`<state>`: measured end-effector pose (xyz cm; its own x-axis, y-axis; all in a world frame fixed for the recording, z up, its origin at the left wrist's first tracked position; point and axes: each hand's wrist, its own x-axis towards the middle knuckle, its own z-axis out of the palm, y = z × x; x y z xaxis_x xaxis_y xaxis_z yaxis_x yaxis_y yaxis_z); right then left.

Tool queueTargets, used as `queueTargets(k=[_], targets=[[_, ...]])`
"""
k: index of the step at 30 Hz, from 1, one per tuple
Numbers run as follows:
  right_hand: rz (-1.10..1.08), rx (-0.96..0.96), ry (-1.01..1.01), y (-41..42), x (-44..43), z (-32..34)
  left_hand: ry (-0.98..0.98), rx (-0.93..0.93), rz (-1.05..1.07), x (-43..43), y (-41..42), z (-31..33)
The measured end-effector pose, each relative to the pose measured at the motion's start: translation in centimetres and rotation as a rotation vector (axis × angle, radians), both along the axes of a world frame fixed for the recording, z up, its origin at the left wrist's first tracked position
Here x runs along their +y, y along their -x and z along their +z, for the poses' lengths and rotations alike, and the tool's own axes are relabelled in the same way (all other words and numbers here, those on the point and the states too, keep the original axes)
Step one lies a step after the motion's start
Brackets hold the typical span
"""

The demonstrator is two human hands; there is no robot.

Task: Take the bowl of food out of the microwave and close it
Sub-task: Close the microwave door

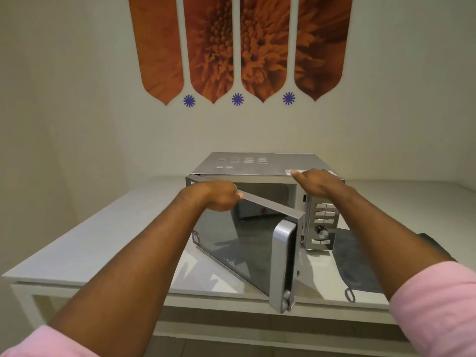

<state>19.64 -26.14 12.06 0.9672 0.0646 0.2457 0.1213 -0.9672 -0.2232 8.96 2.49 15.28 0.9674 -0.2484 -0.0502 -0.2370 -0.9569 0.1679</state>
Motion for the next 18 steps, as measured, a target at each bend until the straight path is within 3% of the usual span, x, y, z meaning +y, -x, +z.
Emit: queueTargets(k=[9,12,18], targets=[[0.106,0.216,-0.139,1.3,-1.3,2.6,-0.168,-0.033,0.022,-3.1,-4.0,-1.4],[0.135,0.229,-0.065,1.2,-1.7,2.8,-0.184,-0.023,0.014,-3.7,-5.0,-1.6],[0.165,0.08,0.116,0.8,-1.6,2.6,-0.174,-0.04,0.013,-4.5,-6.7,-2.2]])
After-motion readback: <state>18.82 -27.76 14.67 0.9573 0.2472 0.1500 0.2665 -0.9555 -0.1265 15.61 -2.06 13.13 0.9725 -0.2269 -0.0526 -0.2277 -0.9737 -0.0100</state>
